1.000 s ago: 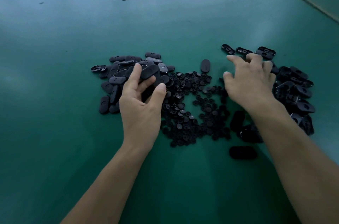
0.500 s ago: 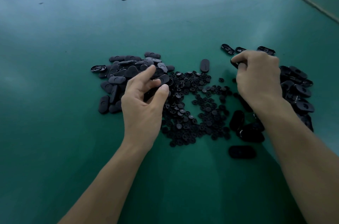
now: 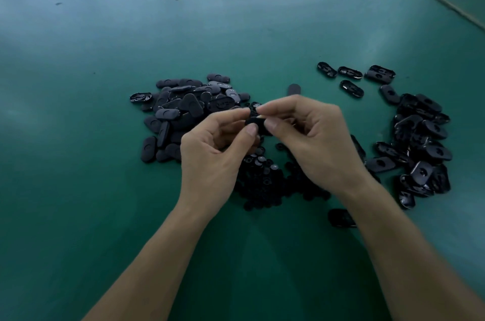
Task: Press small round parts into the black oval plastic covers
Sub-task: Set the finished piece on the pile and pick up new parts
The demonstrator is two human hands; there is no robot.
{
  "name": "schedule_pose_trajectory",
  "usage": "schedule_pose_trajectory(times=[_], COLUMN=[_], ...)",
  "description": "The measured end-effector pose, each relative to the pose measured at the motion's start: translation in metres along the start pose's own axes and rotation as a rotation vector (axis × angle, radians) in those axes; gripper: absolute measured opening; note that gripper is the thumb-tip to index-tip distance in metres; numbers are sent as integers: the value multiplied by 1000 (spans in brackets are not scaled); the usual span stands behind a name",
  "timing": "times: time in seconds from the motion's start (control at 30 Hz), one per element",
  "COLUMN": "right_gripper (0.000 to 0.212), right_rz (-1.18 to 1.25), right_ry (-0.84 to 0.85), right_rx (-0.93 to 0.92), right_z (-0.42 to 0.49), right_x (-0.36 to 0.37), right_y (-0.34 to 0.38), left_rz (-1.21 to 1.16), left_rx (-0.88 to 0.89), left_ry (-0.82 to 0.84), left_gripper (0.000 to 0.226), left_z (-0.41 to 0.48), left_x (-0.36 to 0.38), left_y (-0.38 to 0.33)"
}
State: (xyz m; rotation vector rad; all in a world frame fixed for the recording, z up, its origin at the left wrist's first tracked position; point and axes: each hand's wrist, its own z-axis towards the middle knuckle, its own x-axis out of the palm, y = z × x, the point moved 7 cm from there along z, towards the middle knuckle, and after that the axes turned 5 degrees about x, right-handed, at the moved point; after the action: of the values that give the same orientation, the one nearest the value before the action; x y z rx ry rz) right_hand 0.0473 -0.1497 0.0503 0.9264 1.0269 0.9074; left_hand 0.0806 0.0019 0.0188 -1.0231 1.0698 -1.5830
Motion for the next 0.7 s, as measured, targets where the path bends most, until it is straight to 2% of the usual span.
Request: schedule_pose_trajectory(times=[0.1, 0.33, 0.7], right_gripper=[21, 11, 10], right_rz=[-1, -281, -224], right_ry=[-34, -124, -135], right_rx=[12, -44, -94], right_z=[-4, -10, -12], right_x=[3, 1, 3], right_y=[-5, -4, 2], left_rz=[-2, 19, -43], left_rx=[3, 17, -7], left_ry=[7, -22, 18], left_gripper=[16, 14, 21], left_z=[0, 0, 0], left_x=[0, -3, 0], left_y=[0, -1, 0])
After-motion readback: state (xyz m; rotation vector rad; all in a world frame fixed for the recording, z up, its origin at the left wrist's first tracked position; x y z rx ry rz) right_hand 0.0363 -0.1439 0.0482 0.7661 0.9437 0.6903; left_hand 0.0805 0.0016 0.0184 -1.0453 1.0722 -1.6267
